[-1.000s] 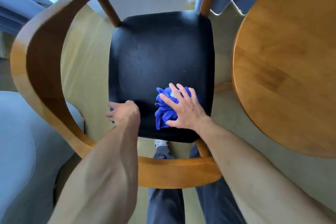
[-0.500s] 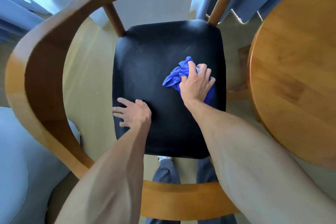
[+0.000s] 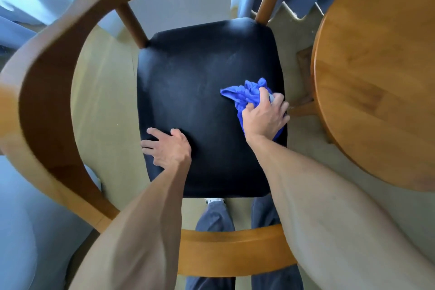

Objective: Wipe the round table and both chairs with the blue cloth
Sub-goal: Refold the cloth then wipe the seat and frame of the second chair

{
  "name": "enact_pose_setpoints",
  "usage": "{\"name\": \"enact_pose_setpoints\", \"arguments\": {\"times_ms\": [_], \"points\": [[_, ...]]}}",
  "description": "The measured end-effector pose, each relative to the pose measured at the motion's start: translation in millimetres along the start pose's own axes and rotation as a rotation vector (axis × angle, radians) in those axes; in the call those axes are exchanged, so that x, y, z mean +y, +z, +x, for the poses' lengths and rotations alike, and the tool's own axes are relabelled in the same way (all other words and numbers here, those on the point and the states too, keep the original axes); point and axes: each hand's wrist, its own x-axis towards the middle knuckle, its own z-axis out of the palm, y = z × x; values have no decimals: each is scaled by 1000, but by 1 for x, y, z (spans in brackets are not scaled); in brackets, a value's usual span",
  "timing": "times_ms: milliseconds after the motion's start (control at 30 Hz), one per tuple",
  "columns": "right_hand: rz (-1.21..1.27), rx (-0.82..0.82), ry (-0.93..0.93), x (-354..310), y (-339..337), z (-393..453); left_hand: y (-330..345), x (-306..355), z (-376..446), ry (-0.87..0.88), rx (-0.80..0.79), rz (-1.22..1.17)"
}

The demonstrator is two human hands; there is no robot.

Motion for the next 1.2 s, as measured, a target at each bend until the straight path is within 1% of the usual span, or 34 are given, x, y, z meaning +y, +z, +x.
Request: {"name": "enact_pose_setpoints", "arguments": {"times_ms": [133,233,300,433,533,600,700,833,900,1067,1133,1200], "points": [[-8,14,6,41,-3,-41,1,-3,-8,27,-23,10],[42,-9,81,56,-6,-59,3,-13,-12,72,-26,34],[61,-47,121,62,-11,-70,1,-21,-13,116,-29,51],[37,-153,110,65,-23,-66,-6,-31,-22,153,-82,51],[102,-202,217,58,-34,-57,-14,-29,-39,153,-138,31],[133,-215,249,53,-42,-64,-23,-27,-55,185,-185,5],[169,-232,219,50,-51,-84,-35,-26,-81,249,-282,-65],[228,-249,152,57,-69,-112,-47,-35,-111,363,-348,-134],[249,-227,103,61,-88,-116,-53,-42,-127,416,-349,-140],[90,-19,-260,80,-159,-127,-78,-59,-182,513,-273,-223],[110,80,-294,93,-187,-139,-91,-71,-206,551,-201,-277],[187,161,-230,109,-205,-155,-101,-87,-231,576,-135,-316]]}}
